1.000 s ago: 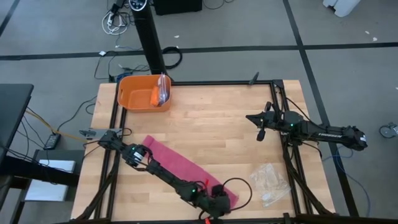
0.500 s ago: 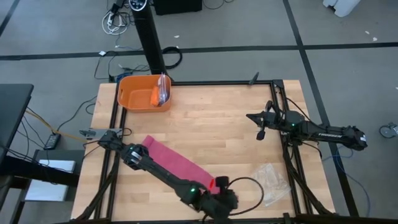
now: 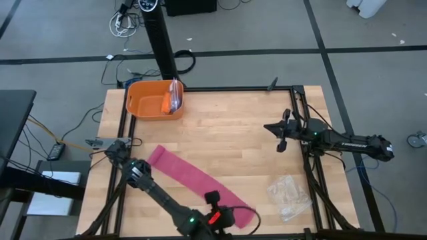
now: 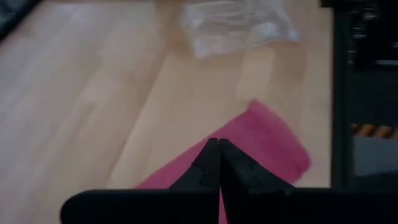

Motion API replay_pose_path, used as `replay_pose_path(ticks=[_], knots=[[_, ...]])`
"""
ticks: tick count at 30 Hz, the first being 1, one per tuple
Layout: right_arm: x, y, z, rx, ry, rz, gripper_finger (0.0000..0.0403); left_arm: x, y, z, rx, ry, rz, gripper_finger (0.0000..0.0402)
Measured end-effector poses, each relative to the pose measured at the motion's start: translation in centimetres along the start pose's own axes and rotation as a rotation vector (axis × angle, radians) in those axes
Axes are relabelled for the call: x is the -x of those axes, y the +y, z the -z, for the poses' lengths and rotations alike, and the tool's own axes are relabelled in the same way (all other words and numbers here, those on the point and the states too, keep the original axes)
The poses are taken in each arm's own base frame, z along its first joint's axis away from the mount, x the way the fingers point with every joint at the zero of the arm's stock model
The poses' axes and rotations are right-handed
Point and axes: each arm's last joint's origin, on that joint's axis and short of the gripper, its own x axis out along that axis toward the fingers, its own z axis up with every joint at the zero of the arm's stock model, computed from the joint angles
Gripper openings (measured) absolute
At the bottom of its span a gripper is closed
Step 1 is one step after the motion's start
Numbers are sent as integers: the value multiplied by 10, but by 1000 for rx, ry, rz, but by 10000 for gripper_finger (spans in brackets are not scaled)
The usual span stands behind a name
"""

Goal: Roll bandage
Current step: Roll the pink bandage

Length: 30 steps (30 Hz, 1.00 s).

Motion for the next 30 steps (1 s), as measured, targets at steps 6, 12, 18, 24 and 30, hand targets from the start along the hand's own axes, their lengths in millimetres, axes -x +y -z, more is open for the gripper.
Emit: replay_pose_path(ticks=[6, 12, 18, 24, 30], knots=[[0, 1, -4, -32, -40, -43, 8, 16, -9, 10, 37, -19, -2, 3], [0, 1, -4, -54, -38, -46, 5, 22, -14, 14, 32, -23, 18, 3], [0, 1, -4, -83, -37, -47, 8, 18, -20, 5, -25, -29, 126, 3], [0, 1, -4, -85, -36, -47, 5, 1, -14, -9, -113, 0, 226, 3], [0, 1, -4, -85, -36, -47, 8, -28, -13, -14, -187, -8, 422, 3]])
